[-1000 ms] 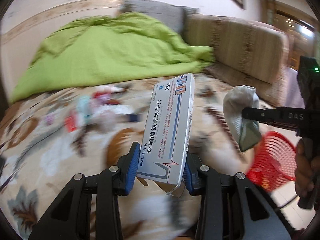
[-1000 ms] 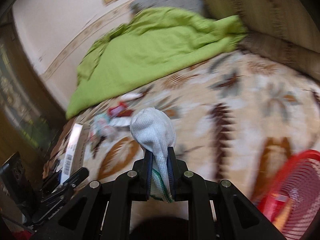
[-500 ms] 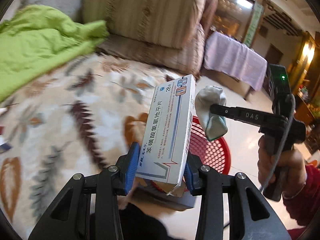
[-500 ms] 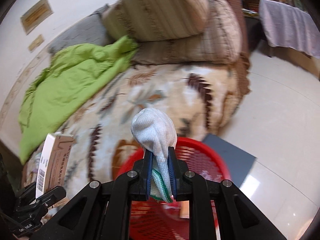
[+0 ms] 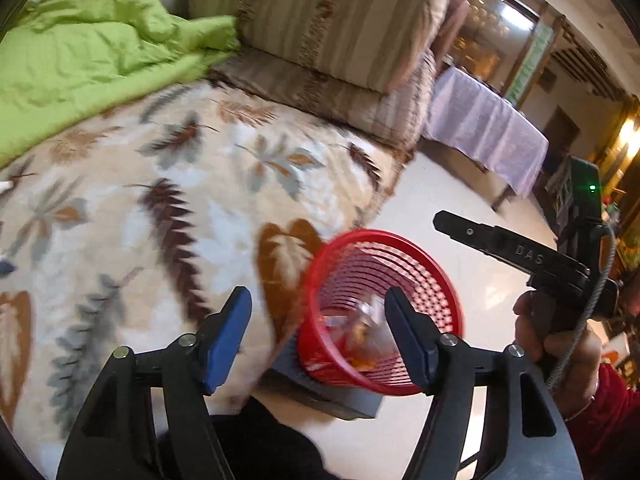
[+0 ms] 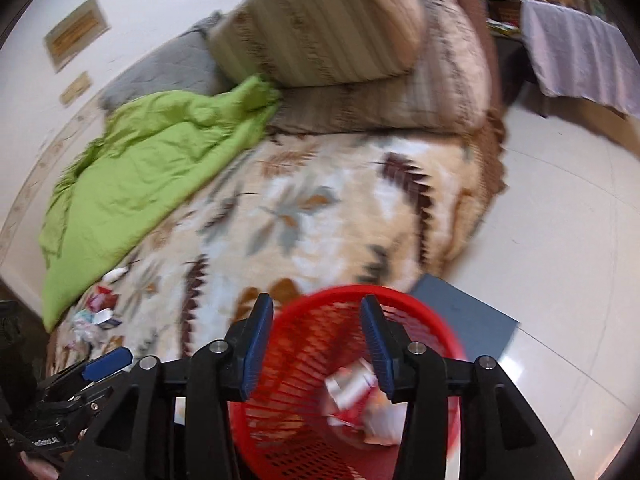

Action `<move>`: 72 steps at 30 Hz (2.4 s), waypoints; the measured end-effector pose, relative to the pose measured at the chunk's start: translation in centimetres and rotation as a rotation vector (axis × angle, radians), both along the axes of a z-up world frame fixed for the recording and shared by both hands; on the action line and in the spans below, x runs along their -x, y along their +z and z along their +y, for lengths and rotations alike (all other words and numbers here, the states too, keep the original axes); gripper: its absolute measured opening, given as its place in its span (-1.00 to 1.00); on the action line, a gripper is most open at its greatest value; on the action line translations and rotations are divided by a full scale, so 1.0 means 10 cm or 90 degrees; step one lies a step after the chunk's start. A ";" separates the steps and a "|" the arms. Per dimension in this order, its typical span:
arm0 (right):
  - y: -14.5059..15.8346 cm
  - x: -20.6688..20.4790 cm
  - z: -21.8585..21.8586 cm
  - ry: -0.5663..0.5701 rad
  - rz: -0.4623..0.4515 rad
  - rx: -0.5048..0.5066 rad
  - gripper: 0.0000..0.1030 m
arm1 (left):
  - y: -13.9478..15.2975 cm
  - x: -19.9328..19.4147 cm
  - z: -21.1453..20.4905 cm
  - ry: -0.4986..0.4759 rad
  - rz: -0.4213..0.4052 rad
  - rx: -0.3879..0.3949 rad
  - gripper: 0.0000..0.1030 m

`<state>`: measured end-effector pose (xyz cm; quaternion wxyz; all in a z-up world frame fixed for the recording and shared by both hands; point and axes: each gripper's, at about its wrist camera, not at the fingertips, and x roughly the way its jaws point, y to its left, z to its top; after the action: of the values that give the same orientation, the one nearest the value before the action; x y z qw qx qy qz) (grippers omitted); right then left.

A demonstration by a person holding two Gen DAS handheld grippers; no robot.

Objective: Collect trash
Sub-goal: 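Carry the box and sock to the red basket and release both, then return to the bed and grasp the red-and-white wipes packet with the left tool, then grasp the clear plastic bag with the right tool while the left tool holds the packet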

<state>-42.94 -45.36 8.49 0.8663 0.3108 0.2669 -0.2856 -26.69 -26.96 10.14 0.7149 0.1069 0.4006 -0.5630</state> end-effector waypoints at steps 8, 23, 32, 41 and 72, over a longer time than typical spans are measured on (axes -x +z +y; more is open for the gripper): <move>-0.01 -0.88 0.65 0.168 -0.013 -0.006 0.05 | 0.19 -0.51 0.80 0.134 -0.039 0.019 0.34; 0.08 -2.19 1.98 0.420 -0.019 0.006 0.06 | 0.02 -1.77 2.70 0.475 -0.004 0.002 0.34; 0.03 -2.33 2.11 0.444 -0.004 0.027 0.09 | -0.39 -2.72 2.94 0.577 0.105 0.005 0.35; -0.04 -2.46 2.00 0.441 0.011 0.021 0.09 | -0.77 -3.26 2.76 0.599 0.154 0.009 0.31; -0.60 -4.37 2.91 0.584 0.077 0.083 -0.55 | -0.55 -2.28 3.22 0.610 0.033 0.033 -0.11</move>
<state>0.78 -16.24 2.48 0.9037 0.0883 0.4085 0.0930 -3.93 5.20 4.69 0.8863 -0.1216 0.4080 -0.1821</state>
